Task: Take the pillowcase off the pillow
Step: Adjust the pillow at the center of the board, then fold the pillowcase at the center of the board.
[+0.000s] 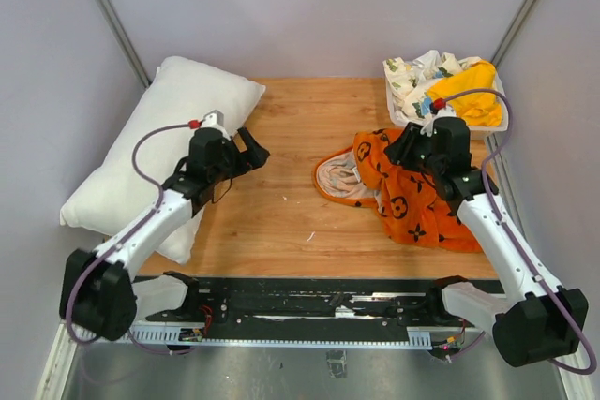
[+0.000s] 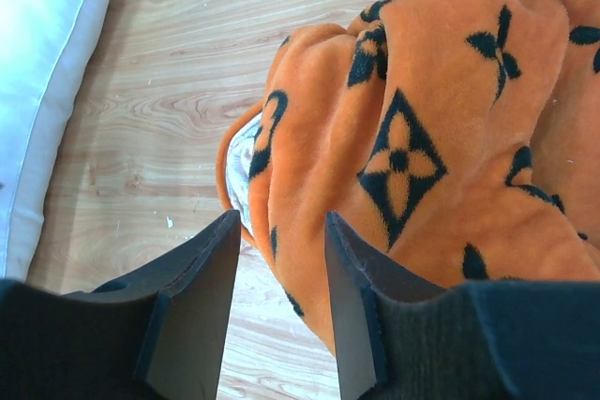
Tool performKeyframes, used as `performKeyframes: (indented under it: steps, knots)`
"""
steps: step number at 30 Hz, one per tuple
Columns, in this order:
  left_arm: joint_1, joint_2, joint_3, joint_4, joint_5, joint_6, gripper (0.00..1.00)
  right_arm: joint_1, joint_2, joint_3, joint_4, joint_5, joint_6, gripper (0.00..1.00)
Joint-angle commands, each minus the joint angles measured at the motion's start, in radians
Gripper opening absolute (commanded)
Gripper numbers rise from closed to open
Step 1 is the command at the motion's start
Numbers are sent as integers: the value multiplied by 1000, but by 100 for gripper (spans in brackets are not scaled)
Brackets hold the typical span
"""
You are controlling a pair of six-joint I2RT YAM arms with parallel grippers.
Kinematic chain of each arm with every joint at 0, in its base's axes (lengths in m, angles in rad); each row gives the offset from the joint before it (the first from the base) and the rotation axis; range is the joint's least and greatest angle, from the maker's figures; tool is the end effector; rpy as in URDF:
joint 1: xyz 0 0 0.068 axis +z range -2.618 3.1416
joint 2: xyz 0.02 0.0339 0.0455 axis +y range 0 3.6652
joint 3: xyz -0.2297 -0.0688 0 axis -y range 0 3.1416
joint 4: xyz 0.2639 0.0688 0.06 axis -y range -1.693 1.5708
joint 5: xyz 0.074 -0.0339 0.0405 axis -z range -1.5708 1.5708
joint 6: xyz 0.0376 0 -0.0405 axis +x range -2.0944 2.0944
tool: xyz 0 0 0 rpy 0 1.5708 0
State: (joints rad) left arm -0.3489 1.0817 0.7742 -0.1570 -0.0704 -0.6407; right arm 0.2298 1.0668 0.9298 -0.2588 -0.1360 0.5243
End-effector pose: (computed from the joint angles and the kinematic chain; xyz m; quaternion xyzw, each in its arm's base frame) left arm 0.2654 -0.0937 0.2436 -0.1419 0.8386 -0.2230 0.4763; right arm 0.2728 0.0690 0.2951 0.0846 0.8269 0.2562 0.4933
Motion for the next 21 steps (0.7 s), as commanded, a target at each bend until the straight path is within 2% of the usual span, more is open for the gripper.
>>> performKeyframes:
  steps: [1,3,6,8,10,12,13,15,16,19,20,21]
  knots:
    - [-5,211,10,299,244,21,97,14,8,-3,20,-19,10,43]
    - [-4,327,85,314,237,27,97,15,8,-2,19,-20,9,43]
    - [10,476,230,243,91,84,99,15,14,3,5,-24,-5,44]
    - [61,551,321,206,25,91,99,15,20,11,-28,-26,-20,45]
    - [136,615,388,192,35,60,98,14,21,9,-46,-22,-30,47]
    - [189,665,452,205,33,51,98,14,26,1,-59,-5,-33,55]
    - [202,686,483,225,15,54,99,15,30,-2,-64,10,-34,66]
    - [216,739,528,299,-10,58,99,15,51,-9,-73,62,-36,98]
    - [222,765,527,368,2,55,99,13,69,-6,-84,90,-33,99]
    - [228,811,405,798,121,112,97,10,142,19,-123,128,-22,98]
    - [229,838,419,828,116,125,97,9,167,31,-142,122,-13,98]
    - [231,867,483,761,92,132,97,9,189,45,-164,116,-6,98]
